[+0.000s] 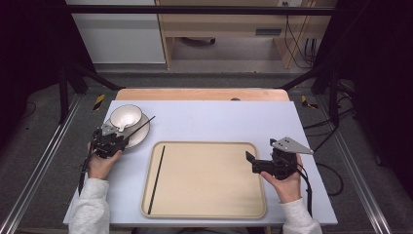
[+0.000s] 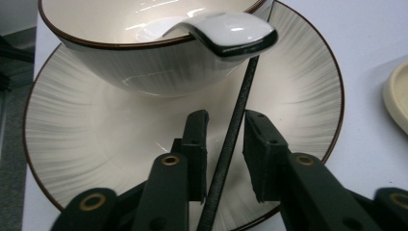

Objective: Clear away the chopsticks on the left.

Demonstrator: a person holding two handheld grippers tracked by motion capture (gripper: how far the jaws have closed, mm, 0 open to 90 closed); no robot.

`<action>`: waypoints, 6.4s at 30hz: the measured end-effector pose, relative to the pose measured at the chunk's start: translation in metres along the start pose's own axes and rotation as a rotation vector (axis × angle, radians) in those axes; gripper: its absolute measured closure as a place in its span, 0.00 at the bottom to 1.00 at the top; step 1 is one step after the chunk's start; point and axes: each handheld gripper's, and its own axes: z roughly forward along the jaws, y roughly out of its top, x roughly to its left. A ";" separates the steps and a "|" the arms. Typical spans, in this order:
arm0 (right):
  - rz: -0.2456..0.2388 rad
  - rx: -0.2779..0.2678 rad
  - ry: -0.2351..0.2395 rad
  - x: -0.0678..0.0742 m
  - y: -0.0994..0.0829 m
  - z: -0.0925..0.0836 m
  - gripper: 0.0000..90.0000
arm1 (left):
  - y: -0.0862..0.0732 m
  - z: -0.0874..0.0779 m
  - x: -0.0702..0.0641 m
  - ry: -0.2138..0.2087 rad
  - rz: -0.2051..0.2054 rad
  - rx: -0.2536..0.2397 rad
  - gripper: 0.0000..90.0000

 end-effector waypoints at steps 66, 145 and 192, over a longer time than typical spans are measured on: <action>0.011 -0.024 0.011 0.001 0.002 -0.010 0.04 | -0.003 -0.109 -0.119 -0.001 -0.046 -0.211 0.95; 0.012 -0.003 0.017 -0.001 -0.003 -0.004 0.04 | -0.066 -0.064 -0.209 0.040 -0.262 -0.083 0.95; 0.042 -0.029 -0.001 -0.013 -0.003 -0.014 0.04 | 0.000 -0.114 -0.146 -0.190 0.080 -0.251 0.31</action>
